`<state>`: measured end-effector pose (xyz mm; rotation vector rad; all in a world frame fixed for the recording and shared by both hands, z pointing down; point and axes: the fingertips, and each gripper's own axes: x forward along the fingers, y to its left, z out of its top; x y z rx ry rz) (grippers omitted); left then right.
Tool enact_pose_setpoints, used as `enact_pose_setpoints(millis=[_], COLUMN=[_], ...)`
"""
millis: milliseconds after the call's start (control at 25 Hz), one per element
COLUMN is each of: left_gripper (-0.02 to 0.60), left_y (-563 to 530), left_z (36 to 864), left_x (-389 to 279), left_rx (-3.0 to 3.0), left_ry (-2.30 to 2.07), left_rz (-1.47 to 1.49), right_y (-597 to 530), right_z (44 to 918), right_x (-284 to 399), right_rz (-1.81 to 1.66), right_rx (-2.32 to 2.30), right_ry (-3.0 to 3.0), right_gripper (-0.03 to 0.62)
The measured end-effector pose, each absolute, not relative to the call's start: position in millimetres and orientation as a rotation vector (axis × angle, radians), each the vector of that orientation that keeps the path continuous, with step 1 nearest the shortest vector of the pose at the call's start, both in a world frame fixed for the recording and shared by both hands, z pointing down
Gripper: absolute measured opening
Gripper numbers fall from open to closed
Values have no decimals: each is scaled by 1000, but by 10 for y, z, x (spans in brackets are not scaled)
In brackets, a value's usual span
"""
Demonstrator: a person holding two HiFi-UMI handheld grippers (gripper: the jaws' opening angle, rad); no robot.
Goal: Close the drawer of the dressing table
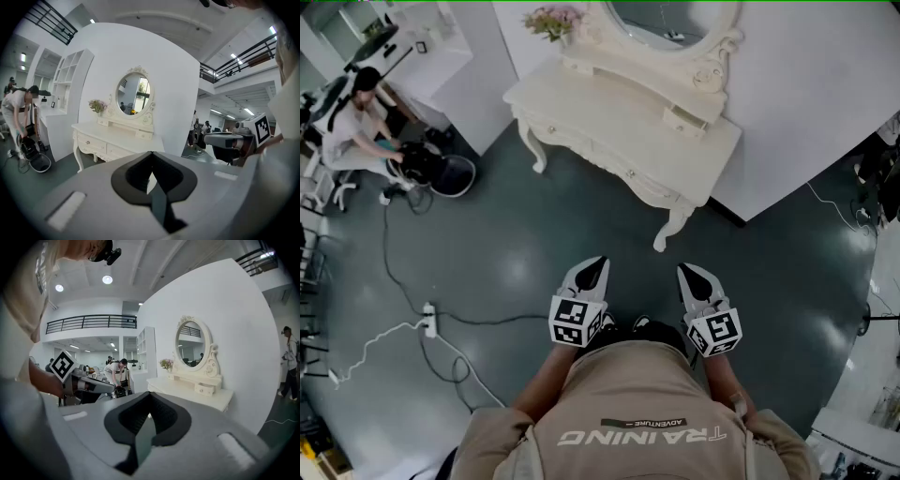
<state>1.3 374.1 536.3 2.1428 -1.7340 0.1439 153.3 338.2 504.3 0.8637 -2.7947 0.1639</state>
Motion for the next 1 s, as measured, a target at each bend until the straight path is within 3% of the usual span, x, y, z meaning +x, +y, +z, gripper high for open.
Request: enact_pose_setpoints(millis=[680, 1000], left_gripper=[18, 18], left_y=[3650, 3055], left_z=[5479, 5422], left_x=[-65, -53], left_rx=[2132, 2163], left_ry=[-1681, -1650], left_rz=[181, 285], right_y=[3169, 2558], right_z=[5241, 5204], right_x=[1597, 1471], right_rz=[253, 220], right_rx=[994, 957], right_ry=[-2698, -2735], right_gripper=[2, 2])
